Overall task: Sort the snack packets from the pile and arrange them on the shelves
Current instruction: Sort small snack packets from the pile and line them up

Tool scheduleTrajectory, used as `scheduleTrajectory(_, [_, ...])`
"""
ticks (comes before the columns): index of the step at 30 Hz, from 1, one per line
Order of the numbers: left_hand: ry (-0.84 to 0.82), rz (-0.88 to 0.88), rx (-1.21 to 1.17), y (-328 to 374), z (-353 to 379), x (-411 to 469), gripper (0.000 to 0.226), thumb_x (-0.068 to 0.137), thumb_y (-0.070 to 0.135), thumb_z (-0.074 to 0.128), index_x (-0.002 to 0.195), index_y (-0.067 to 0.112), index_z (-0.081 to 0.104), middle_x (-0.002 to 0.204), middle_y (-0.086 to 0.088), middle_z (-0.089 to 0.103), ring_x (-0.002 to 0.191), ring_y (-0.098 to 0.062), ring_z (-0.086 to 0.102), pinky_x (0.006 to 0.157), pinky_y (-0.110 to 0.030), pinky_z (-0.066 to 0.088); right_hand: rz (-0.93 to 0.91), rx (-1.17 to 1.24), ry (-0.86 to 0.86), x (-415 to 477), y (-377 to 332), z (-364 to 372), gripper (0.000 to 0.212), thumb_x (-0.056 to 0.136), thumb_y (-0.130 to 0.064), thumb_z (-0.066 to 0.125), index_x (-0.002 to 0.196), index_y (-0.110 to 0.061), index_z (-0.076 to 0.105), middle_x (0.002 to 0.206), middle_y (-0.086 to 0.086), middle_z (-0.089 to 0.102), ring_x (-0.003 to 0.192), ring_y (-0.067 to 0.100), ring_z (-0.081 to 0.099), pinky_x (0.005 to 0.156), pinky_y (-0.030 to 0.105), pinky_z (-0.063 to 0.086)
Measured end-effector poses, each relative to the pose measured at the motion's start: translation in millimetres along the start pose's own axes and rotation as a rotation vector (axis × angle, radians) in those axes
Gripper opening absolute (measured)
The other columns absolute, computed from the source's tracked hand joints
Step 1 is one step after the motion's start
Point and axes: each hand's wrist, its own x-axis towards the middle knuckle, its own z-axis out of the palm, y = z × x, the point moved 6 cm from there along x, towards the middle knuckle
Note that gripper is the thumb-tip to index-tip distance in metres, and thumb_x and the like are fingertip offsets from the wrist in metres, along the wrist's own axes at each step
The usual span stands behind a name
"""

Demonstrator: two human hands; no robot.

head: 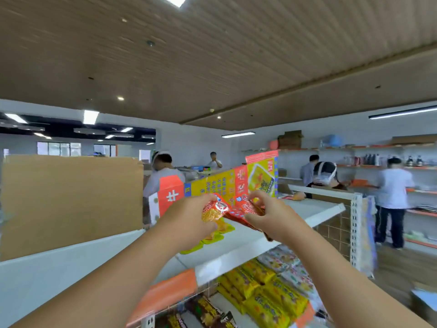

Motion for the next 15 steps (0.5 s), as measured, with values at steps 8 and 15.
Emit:
scheduleTrajectory(8, [0.012,0.049,-0.038,125.2,83.0,66.1,0.068,0.088,0.042,0.075,0.148,0.041,0.046,0.149,0.006,0.050,0.127,-0.018,0.053,0.095,-0.030,0.048,0.079,0.030,0.118,-8.3,138.0,-99.6,0.049,0.087,-0.045,0.071,0.130,-0.036,0.049,0.121,-0.007,0.058,0.095,0.013,0.062,0.078,0.038,0.057])
scheduleTrajectory(15, [-0.011,0.058,-0.116,197.8,138.5,104.5,0.070,0.080,0.052,0.081,0.142,0.044,0.050,0.135,0.005,0.059,0.097,-0.014,0.057,0.071,-0.026,0.046,0.138,-0.033,0.156,-19.1,219.5,-164.8,0.034,0.089,-0.046,0.070,0.110,-0.029,0.049,0.111,-0.008,0.057,0.084,0.009,0.060,0.063,0.027,0.050])
